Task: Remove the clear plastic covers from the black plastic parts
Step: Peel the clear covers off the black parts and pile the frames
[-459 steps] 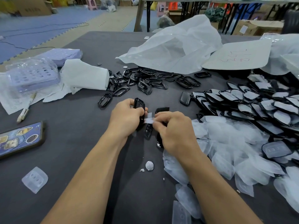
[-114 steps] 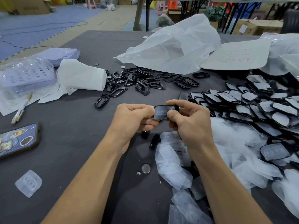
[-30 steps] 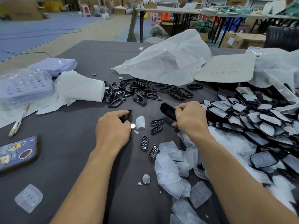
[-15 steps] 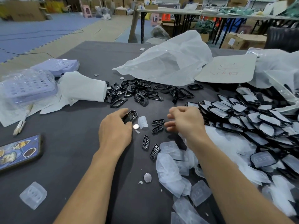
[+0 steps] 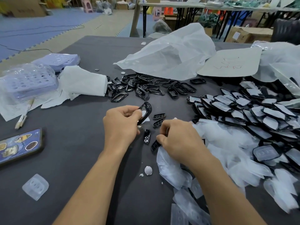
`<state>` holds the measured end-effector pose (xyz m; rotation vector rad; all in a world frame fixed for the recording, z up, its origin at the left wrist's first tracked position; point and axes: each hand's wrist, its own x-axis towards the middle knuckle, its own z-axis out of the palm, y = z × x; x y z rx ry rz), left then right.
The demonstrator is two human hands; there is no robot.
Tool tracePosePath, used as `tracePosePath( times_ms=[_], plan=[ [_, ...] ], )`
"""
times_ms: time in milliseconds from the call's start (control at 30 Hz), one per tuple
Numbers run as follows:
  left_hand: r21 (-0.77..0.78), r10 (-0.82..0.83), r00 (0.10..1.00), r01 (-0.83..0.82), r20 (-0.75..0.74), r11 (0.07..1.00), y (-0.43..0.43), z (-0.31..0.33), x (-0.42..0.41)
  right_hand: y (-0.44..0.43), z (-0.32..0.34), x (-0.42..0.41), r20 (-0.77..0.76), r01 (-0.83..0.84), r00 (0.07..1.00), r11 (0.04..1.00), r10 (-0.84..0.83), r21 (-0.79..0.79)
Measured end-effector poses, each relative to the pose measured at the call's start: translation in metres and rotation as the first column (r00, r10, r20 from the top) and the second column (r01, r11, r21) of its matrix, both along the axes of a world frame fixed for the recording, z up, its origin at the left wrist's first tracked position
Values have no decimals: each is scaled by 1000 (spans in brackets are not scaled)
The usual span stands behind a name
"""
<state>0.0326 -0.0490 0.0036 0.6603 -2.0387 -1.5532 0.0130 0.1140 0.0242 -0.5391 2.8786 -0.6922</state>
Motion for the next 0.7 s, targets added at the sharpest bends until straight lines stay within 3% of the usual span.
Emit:
tracePosePath(
  times_ms=[133, 233, 400, 533, 600, 700],
  plan=[
    [-71, 17, 999, -19, -32, 997, 5, -2, 16, 7, -8, -1, 25, 104, 995, 985, -102, -137],
    [-77, 36, 999, -37, -13, 996, 4, -5, 25, 9, -11, -5, -88, 158, 978, 948, -189, -275],
    [-26, 121, 992, -120, 43, 992, -5, -3, 23, -14, -17, -12, -136, -68, 990, 986, 47, -152],
    [-14, 93, 994, -93, 53, 996, -4, 1, 21, -14, -23, -14, -152, 26, 985, 951, -76, -308],
    [9, 84, 995, -85, 52, 996, -4, 0, 18, -11, -23, -11, -68, 111, 984, 861, -166, -496],
    [57, 33, 998, -36, 47, 998, -1, -2, 14, -6, -18, -7, 270, 289, 956, 522, -114, -802]
  ],
)
